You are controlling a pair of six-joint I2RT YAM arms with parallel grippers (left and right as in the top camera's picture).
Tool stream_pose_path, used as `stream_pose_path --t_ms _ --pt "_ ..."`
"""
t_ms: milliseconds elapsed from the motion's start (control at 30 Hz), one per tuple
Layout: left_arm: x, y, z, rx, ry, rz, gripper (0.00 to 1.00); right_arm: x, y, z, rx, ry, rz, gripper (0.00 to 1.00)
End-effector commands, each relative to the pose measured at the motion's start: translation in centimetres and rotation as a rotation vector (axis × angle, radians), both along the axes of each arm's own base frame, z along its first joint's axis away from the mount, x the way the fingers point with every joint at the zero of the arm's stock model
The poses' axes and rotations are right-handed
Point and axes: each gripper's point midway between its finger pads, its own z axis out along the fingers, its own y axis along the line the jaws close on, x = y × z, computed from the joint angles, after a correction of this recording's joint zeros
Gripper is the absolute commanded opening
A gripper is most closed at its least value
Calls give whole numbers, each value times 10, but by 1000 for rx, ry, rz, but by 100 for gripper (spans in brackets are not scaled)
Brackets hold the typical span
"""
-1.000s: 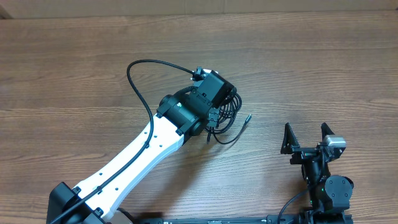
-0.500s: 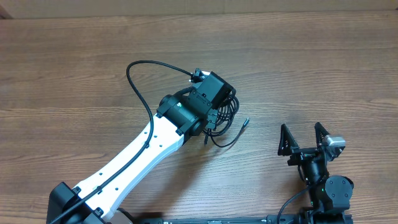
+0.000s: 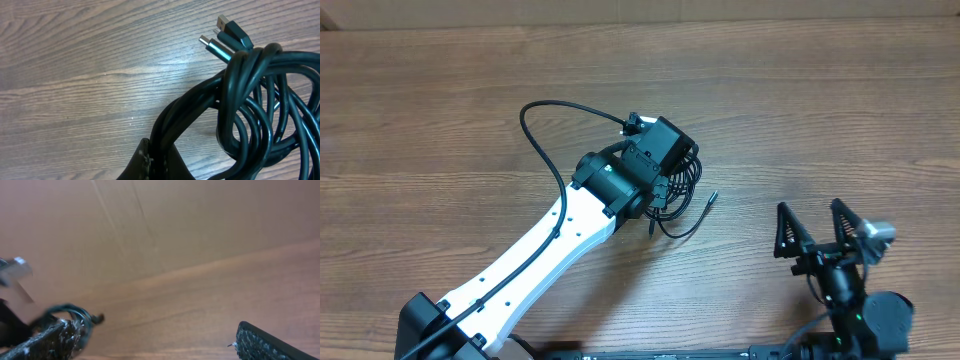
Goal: Untangle cables
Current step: 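Move the right gripper toward the cable bundle held by the left gripper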
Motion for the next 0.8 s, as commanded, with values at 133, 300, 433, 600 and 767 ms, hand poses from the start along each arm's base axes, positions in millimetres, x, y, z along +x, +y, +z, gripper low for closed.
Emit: stream_pose_path --t_ms 133,300,433,600,767 --pt "-1 -6 12 -101 -13 95 4 -10 0 44 9 12 2 100" --pt "-3 -9 12 -124 1 108 4 -3 4 54 11 135 24 100" --pt "-3 -9 12 -140 4 131 4 5 15 62 21 243 89 100" --pt "0 -16 14 -181 -2 139 4 12 47 72 57 312 287 100" --pt "5 -22 24 -229 -35 132 4 16 75 78 91 313 475 100"
